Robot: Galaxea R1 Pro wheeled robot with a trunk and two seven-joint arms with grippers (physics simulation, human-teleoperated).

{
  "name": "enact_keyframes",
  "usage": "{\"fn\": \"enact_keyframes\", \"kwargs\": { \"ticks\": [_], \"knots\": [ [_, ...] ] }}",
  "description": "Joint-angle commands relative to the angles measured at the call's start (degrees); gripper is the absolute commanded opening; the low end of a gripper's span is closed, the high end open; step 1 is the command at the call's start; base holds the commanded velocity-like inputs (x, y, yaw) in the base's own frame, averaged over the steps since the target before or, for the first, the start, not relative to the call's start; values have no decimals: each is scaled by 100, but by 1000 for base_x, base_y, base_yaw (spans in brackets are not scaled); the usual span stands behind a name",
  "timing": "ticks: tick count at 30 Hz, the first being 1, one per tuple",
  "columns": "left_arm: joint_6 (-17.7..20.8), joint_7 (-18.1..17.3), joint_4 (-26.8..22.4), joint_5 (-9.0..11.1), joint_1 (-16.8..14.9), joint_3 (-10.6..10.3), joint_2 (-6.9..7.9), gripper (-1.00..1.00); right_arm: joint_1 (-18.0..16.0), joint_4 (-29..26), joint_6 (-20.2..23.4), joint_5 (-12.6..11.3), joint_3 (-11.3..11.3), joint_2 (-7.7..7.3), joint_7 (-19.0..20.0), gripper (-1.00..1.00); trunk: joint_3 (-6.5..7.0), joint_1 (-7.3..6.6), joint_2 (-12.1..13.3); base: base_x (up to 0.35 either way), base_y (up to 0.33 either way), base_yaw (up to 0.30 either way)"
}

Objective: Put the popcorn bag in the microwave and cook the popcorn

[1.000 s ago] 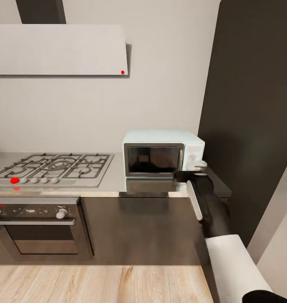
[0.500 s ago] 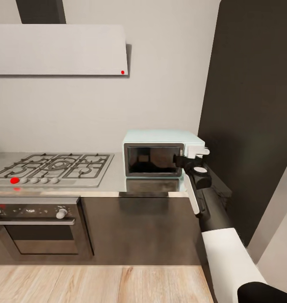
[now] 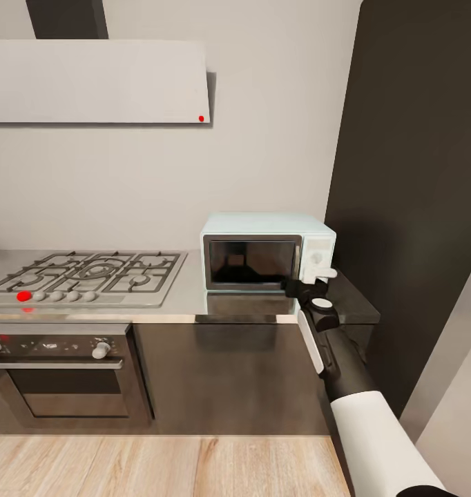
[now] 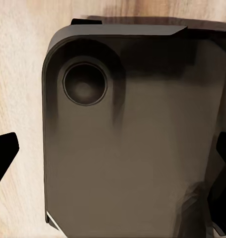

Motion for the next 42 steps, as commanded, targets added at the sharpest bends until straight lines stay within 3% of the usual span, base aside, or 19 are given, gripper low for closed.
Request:
{"fn": "enact_keyframes", "kwargs": {
  "ticks": [1,27,30,32,42],
  "knots": [
    [-6,-1,-4,38,-1,3,-1,100,-4,-5,35,11,10,-4,-25,100,-6,0,-3,0,0,0],
    [-5,-2,12,38,-1,3,-1,100,-4,28,33,-6,0,-59,182,100,-6,0,-3,118,0,0],
    [-5,-3,12,38,-1,3,-1,100,-4,28,35,-3,9,-196,195,100,-6,0,-3,28,0,0],
    [-5,-1,8,38,-1,3,6,100,-4,28,35,-16,9,-364,205,100,-6,0,-3,5,0,0],
    [-5,-1,3,36,-1,3,-8,100,-4,28,33,-11,18,-429,208,100,-6,0,-3,0,0,0]
  ]
}}
